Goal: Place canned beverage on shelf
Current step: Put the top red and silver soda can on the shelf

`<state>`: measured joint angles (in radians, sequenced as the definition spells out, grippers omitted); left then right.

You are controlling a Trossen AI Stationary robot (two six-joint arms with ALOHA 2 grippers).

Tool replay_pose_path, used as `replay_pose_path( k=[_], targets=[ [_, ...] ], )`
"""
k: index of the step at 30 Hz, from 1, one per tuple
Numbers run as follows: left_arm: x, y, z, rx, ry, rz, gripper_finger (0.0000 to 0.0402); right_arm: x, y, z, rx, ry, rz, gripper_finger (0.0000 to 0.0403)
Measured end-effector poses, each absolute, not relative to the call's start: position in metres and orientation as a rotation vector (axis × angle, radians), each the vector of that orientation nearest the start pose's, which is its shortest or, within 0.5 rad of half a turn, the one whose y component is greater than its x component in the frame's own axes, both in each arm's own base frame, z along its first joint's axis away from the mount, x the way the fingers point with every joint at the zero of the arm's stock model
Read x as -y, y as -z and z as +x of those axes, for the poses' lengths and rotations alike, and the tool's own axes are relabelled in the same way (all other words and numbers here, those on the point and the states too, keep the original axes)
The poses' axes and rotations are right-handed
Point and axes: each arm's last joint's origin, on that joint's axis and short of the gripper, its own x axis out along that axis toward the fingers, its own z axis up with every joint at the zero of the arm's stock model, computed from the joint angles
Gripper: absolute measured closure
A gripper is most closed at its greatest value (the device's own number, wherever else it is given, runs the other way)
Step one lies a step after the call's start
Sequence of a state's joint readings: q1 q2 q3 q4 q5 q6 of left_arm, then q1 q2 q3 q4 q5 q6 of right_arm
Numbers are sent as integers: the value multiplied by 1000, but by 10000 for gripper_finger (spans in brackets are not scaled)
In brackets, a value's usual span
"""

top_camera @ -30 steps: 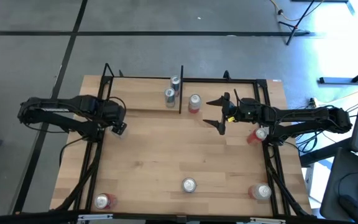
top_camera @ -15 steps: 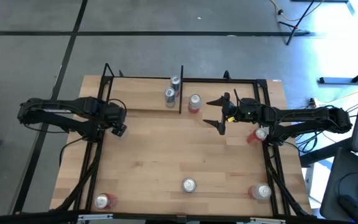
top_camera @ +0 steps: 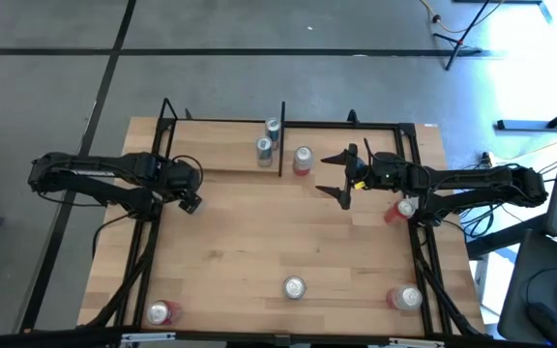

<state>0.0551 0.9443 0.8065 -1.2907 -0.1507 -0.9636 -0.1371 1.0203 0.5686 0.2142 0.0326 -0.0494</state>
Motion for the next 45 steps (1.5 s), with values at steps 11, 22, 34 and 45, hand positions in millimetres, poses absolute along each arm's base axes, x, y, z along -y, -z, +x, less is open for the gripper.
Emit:
replay_pose_path(
  k=[11,22,34,45],
  targets=[
    [-12,-244,134,-1216,-744,-657,124,31,-253,220,-243,163,-37,17],
    [-18,-232,139,-1158,-762,-680,39,31,-253,220,-241,163,-37,17],
    [-18,-213,143,-1189,-727,-635,66,31,-253,220,-235,164,-37,17],
    [-15,-220,173,-1198,-348,-325,136,32,-253,220,-237,164,-37,17]
  ],
)
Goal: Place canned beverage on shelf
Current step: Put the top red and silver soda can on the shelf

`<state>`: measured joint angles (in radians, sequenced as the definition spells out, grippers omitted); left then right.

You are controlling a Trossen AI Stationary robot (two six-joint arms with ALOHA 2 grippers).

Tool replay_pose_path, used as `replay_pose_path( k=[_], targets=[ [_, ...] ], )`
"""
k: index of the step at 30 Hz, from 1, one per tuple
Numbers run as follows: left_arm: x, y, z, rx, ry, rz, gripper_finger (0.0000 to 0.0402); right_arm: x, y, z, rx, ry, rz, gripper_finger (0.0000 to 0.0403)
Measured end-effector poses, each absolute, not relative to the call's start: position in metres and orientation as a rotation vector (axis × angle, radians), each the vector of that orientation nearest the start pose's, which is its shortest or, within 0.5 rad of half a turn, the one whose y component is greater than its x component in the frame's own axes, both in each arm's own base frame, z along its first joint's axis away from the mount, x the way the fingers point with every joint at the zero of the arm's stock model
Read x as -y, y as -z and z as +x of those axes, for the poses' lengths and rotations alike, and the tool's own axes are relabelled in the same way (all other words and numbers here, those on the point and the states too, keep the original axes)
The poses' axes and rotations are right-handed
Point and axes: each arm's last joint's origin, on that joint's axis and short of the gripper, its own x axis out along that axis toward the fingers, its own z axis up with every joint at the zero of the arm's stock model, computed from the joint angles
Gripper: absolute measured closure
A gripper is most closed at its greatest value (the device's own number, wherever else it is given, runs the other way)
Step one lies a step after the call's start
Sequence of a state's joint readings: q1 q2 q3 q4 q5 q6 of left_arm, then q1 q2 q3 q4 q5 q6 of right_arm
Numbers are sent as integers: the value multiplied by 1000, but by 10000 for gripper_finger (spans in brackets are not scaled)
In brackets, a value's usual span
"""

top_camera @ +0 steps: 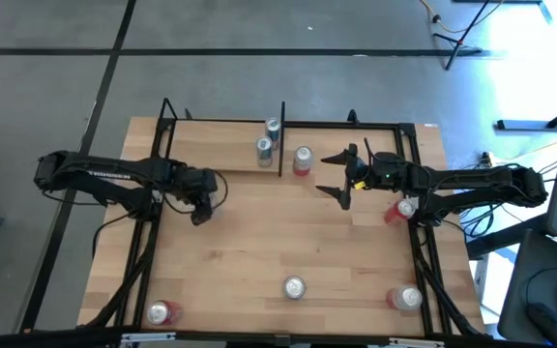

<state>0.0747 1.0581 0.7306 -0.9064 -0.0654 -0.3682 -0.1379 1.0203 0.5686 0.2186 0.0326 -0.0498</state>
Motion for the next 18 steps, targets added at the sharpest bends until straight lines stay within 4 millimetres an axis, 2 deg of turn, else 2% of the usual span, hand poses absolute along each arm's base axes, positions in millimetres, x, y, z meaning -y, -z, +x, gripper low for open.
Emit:
replay_pose_path(
  k=[3,6,14,18],
  targets=[
    [-15,-233,187,-1119,-273,-290,136,31,-252,220,-246,156,-36,17],
    [-13,-236,200,-1119,-224,-267,136,31,-252,220,-245,142,-39,17],
    [-3,-216,241,-1254,-89,-153,136,31,-252,220,-247,137,-40,17],
    [3,-212,253,-1283,-27,-81,126,31,-252,220,-248,136,-40,17]
  ],
)
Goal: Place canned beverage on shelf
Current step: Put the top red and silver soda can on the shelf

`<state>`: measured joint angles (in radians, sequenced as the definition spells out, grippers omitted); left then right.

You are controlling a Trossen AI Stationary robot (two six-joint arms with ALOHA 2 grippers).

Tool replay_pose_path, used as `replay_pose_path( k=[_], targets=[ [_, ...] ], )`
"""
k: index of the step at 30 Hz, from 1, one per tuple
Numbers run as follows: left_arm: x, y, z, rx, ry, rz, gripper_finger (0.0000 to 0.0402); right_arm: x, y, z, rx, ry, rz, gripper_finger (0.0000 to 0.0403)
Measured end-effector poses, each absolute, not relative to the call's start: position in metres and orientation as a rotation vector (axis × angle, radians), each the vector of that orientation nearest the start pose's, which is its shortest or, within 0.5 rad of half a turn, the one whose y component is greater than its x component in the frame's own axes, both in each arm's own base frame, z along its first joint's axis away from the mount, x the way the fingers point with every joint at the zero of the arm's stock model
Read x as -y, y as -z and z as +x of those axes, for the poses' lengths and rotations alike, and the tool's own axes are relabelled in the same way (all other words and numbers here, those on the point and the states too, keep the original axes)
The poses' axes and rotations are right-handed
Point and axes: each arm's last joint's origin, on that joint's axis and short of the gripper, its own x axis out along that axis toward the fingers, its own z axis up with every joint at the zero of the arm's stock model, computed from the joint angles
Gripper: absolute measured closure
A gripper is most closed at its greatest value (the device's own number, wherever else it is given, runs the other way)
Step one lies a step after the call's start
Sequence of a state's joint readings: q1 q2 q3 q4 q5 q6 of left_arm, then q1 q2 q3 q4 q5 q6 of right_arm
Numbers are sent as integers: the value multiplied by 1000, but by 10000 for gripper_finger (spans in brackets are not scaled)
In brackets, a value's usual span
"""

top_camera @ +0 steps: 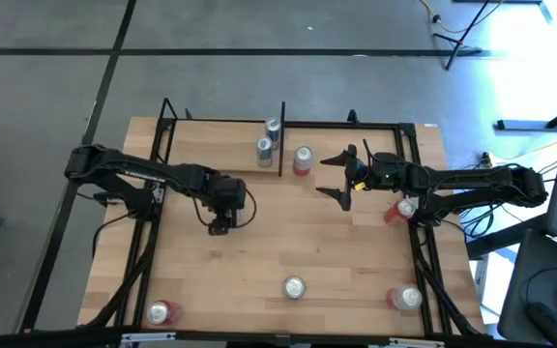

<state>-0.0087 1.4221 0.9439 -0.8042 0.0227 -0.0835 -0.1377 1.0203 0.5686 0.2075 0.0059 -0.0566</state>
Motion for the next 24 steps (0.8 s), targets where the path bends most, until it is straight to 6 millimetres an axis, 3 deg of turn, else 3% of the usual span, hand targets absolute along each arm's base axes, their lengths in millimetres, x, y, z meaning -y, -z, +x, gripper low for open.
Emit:
replay_pose_path(
  k=[10,17,24],
  targets=[
    [5,-214,255,-1280,-19,-66,59,30,-252,220,-251,110,-37,17],
    [5,-249,255,-1285,-60,-106,52,30,-252,220,-248,110,-37,17],
    [5,-267,264,-1176,-226,-358,50,30,-252,220,-248,110,-37,17]
  ],
)
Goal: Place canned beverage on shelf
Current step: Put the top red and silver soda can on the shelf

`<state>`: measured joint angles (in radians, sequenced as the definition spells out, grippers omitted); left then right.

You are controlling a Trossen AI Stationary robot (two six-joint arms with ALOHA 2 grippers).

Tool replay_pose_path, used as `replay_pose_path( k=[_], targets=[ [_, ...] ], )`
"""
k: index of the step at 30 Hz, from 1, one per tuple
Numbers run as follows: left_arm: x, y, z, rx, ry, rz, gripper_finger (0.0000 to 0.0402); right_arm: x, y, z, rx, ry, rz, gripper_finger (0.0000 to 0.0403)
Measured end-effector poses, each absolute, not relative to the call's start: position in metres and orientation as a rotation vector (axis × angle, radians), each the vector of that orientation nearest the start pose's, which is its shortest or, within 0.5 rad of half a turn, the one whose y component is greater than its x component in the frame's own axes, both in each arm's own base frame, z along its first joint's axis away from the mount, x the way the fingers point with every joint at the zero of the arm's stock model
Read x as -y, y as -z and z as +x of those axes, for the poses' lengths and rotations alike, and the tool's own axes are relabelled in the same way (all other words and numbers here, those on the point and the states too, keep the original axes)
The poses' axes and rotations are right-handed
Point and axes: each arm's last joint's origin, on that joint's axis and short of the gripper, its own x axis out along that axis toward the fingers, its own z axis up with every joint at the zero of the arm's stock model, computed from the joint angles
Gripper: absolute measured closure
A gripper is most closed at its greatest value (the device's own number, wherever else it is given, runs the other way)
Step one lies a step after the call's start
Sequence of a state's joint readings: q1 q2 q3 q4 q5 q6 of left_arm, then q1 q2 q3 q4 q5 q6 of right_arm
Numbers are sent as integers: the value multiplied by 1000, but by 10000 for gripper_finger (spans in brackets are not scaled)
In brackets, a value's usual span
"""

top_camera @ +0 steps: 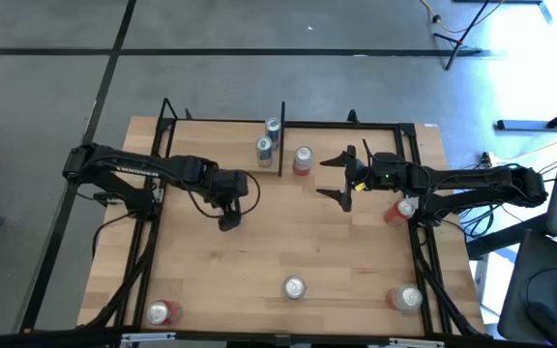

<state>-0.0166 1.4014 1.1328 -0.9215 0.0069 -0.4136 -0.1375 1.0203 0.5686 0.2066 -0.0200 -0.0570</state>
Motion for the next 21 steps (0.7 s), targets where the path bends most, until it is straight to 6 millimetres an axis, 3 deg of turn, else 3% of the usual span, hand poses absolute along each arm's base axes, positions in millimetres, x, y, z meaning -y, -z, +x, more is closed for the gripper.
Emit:
replay_pose_path(
  k=[8,21],
  targets=[
    [3,-263,254,-1216,-492,-463,49,30,-252,220,-248,111,-37,17],
    [11,-253,257,-1223,-463,-467,49,30,-252,220,-246,111,-37,17]
  ],
)
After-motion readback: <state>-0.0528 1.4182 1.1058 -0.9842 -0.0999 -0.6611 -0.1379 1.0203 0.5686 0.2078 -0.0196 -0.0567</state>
